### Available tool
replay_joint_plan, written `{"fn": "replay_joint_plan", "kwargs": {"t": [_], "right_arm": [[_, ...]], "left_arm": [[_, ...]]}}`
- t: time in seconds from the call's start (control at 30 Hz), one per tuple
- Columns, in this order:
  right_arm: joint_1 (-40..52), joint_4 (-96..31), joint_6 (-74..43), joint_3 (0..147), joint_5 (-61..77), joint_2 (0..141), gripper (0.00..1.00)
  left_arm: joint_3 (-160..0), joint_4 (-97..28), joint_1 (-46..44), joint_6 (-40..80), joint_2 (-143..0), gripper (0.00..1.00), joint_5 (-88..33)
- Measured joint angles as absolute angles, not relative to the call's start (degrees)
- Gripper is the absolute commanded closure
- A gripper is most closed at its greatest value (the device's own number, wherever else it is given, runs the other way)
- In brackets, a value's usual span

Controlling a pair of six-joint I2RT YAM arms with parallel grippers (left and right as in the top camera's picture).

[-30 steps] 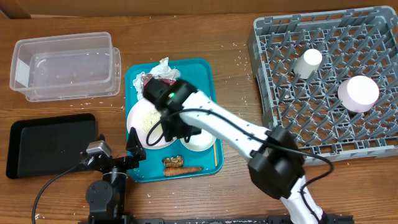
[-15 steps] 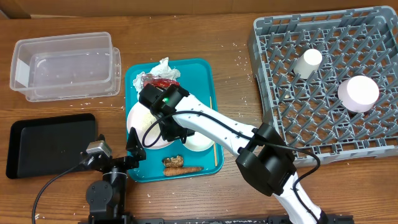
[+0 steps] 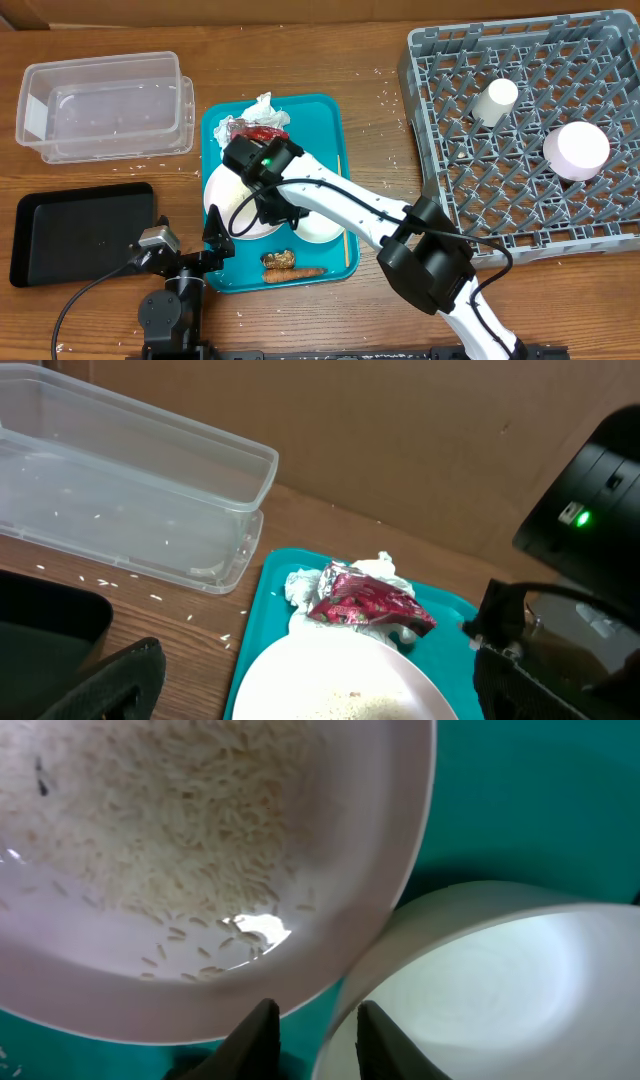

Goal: Sort waste into correct bins and load items into the dishwasher

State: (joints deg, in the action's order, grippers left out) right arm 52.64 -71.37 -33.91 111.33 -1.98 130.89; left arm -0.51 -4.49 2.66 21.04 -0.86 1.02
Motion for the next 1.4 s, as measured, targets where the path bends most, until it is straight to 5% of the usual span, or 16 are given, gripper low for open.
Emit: {"fn": "replay_joint_plan", "kwargs": {"t": [0.47,0.93,1.13,1.4], "right_arm": [[52.6,-74.9,-34.4,111.6,-1.9,131.2,0.96],[48.6,-92.0,-34.5,137.4,-2.0,131.6,0.96],[36.5,-96.7,-34.2,149.1,1.9,129.5,0.96],[6.9,-96.8,-30.8,151.4,15.0,120.7,0.96]], "left_arm": [[-0.5,-4.5,2.7,21.0,-0.9,0.00,1.0],[-0.5,-4.5,2.7,21.0,-0.9,0.00,1.0],[-0.5,-4.5,2.7,21.0,-0.9,0.00,1.0],[-0.5,-4.5,2.7,21.0,-0.9,0.00,1.0]]}}
